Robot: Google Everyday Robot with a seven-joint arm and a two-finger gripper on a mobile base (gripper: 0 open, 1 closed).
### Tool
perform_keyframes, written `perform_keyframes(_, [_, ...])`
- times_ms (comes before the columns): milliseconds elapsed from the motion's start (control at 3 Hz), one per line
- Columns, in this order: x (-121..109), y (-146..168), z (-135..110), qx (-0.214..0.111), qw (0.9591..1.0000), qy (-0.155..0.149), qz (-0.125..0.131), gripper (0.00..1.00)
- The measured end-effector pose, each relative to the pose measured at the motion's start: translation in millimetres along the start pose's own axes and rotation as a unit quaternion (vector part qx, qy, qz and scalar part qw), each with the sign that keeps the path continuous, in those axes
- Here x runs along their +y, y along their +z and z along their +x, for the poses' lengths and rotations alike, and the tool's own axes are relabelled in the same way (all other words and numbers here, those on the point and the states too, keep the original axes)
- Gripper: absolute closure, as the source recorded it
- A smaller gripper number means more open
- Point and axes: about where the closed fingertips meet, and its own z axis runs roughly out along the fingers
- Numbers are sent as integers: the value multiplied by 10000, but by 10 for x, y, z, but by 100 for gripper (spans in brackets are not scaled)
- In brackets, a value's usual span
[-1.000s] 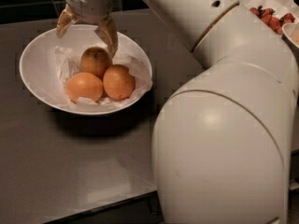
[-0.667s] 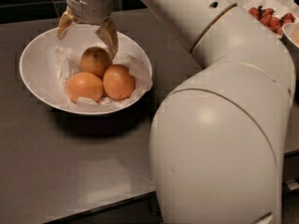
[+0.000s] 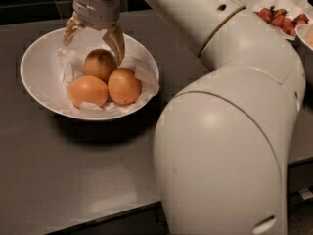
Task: Pick orange from white bowl
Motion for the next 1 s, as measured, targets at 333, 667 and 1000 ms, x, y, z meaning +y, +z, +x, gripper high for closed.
perform_keyframes(333, [12, 39, 4, -50, 10000, 11, -17, 22])
perform_keyframes(667, [18, 73, 8, -92, 10000, 16, -17, 21])
perform_keyframes(1000, [15, 103, 14, -120, 9999, 7, -15, 22])
